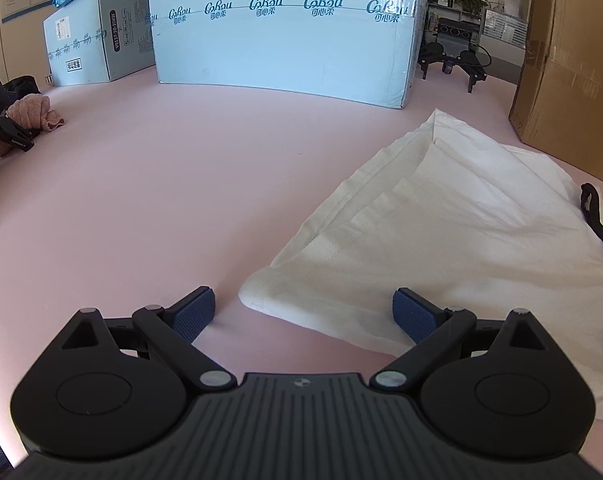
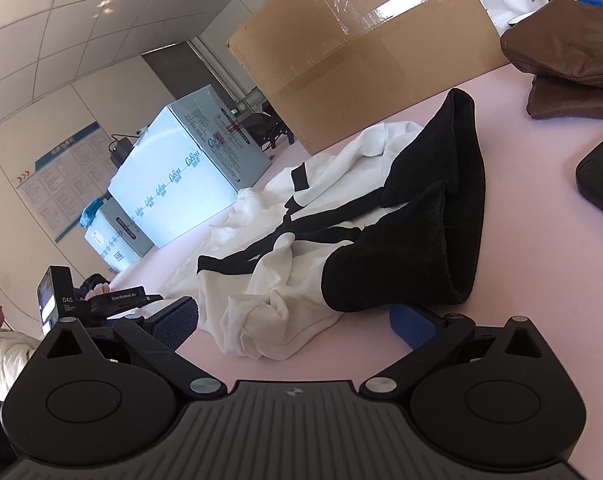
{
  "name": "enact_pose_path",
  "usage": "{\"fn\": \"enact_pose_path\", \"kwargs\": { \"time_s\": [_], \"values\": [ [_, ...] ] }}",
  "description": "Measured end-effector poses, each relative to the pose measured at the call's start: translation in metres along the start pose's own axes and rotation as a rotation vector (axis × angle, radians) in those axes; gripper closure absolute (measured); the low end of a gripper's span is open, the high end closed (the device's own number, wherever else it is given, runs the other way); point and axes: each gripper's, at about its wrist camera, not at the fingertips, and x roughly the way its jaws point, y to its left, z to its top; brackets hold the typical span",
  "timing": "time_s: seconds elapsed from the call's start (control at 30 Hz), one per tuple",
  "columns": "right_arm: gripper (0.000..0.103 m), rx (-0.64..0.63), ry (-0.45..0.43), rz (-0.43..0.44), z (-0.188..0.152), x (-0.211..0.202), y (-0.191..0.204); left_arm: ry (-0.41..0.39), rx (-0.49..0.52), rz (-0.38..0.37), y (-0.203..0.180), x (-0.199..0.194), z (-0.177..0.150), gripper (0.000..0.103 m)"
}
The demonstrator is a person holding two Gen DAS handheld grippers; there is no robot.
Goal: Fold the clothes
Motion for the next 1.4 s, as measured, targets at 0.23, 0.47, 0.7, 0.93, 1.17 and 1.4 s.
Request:
{"fn": "enact_pose_path", "kwargs": {
  "time_s": [0.23, 0.47, 0.7, 0.93, 1.17, 1.4],
  "values": [
    [0.000, 0.023, 0.009, 0.013, 0.003, -0.001, -0.004, 0.051, -0.150, -0.121, 0.022, -0.009, 0.006, 0.007],
    [0.000, 0.052, -0.027, -0.021, 0.004, -0.012, -0.010, 0.013, -0.047, -0.021, -0.001, -0.002, 0.001, 0.007],
    [0.000, -0.256, -0.091, -0.221, 0.022, -0.050, -0.007, -0.045, 0.002, 0.034, -0.009, 0.007, -0.002, 0.006],
    [0.032, -0.428, 0.089, -0.193, 0.033, -0.007, 0.003, -0.067, -0.006, 0.028, -0.007, 0.005, -0.005, 0.007],
    [0.071, -0.288, 0.211, -0.135, 0.044, 0.003, -0.011, -0.071, 0.000, 0.035, -0.009, 0.006, -0.005, 0.007],
    [0.064, -0.215, 0.222, -0.079, 0.056, -0.013, -0.026, -0.073, 0.001, 0.039, -0.009, 0.006, -0.005, 0.007]
  ]
}}
